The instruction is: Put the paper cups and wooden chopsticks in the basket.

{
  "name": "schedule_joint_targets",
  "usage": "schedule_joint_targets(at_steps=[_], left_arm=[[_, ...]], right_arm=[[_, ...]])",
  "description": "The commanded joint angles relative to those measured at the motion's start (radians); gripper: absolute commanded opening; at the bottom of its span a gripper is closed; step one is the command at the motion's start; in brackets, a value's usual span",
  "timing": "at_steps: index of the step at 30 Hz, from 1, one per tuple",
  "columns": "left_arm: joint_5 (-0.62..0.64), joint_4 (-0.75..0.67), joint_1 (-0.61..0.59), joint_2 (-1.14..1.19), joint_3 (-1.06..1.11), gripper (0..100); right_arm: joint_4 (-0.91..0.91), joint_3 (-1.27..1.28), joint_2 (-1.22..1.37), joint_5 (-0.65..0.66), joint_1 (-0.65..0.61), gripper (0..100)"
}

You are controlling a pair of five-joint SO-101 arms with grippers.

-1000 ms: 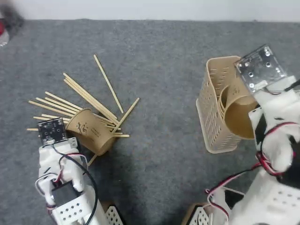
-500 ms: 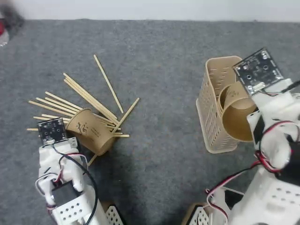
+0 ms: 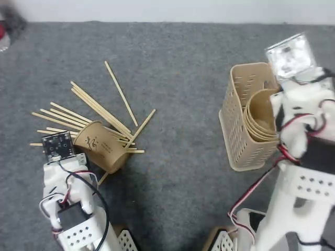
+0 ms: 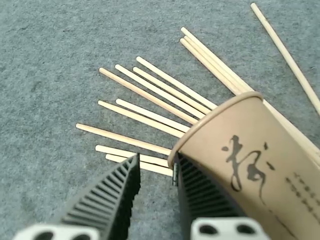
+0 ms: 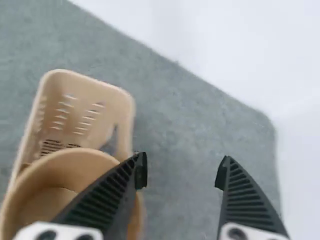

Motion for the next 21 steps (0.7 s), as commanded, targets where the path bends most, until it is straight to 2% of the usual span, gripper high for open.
schedule_joint_targets(at_steps=[1, 9, 15, 18, 21], left_arm=[[-0.006, 0.006, 0.003, -0.012, -0.007, 12], [-0.006, 0.006, 0.003, -0.012, -0.007, 12], [-0.006, 0.006, 0.003, -0.012, -0.007, 12], [-0.006, 0.006, 0.003, -0.012, -0.007, 12], [-0.006, 0.006, 0.003, -0.012, -0.007, 12]], right_arm=[[-0.088, 0.115, -0.012, 0.0, -0.013, 22.8], [-0.119, 0.348, -0.015, 0.003, -0.012, 22.8], [-0.228, 0.505, -0.024, 0.003, -0.012, 22.8], [-0.232, 0.497, -0.027, 0.003, -0.012, 22.8], [-0.173, 0.365, -0.079, -0.003, -0.012, 22.8]])
